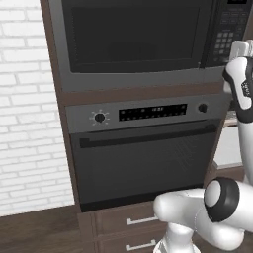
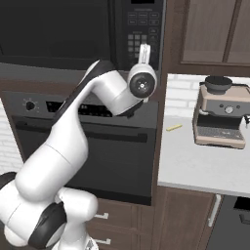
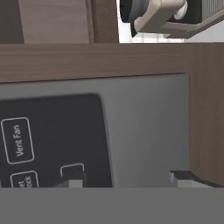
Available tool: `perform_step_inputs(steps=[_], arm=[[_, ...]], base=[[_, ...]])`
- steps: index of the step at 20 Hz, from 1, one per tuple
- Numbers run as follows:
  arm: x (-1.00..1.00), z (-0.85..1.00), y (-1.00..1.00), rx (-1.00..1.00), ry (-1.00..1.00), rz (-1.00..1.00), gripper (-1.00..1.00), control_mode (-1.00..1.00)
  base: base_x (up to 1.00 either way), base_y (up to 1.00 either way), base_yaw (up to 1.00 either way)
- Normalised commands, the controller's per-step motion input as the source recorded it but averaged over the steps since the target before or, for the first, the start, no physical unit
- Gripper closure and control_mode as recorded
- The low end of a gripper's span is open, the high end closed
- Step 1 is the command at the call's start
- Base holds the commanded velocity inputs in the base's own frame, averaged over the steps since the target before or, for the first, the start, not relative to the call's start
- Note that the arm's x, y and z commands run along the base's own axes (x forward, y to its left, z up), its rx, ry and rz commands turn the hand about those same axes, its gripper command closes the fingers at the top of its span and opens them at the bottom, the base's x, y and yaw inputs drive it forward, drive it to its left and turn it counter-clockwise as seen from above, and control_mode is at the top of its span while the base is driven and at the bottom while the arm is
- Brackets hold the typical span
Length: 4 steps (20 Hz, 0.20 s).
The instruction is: Pick the eggplant from the sink and place it in the bowl. Then pick the bowl and place it in the microwave. Then close the microwave door and press the start button.
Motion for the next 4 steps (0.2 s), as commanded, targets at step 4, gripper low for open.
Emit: perform_step_inputs(steps=[4], arm=[[-0.01,-0.19,-0.01,0.0,0.0,0.0,-1.0,-1.0]], base=[[0.0,0.0,0.0]])
